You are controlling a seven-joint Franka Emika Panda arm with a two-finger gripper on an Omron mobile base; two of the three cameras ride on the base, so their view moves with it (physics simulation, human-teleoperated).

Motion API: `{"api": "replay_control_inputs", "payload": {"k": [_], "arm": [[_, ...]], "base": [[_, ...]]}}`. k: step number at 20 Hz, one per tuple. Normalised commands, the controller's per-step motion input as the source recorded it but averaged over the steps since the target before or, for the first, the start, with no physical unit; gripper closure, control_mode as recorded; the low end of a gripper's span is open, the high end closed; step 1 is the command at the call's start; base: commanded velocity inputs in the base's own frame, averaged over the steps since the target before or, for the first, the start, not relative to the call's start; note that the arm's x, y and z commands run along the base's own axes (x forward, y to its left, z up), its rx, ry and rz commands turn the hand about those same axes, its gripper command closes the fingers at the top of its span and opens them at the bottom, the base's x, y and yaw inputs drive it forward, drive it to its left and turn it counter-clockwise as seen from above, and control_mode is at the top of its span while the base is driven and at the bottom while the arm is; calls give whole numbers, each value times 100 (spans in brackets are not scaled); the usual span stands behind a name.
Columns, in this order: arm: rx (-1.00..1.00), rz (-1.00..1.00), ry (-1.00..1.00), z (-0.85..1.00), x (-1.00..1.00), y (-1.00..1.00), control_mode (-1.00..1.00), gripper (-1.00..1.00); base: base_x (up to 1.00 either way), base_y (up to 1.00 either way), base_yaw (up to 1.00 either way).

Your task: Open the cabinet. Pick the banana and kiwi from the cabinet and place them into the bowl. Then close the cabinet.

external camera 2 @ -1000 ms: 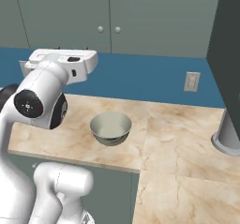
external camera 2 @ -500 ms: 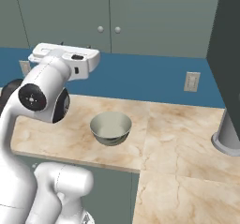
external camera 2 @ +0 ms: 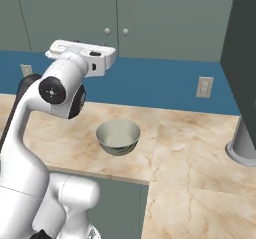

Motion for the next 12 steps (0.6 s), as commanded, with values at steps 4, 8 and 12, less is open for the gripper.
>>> {"api": "replay_control_inputs", "payload": {"k": [4, 8, 12], "arm": [[1, 0, 1, 0, 27, -3, -100, -100], [0, 0, 2, 0, 22, 0, -100, -100], [0, 0, 1, 0, 42, 0, -100, -100]], "base": [[0, 0, 0], [0, 0, 0], [0, 0, 0]]}}
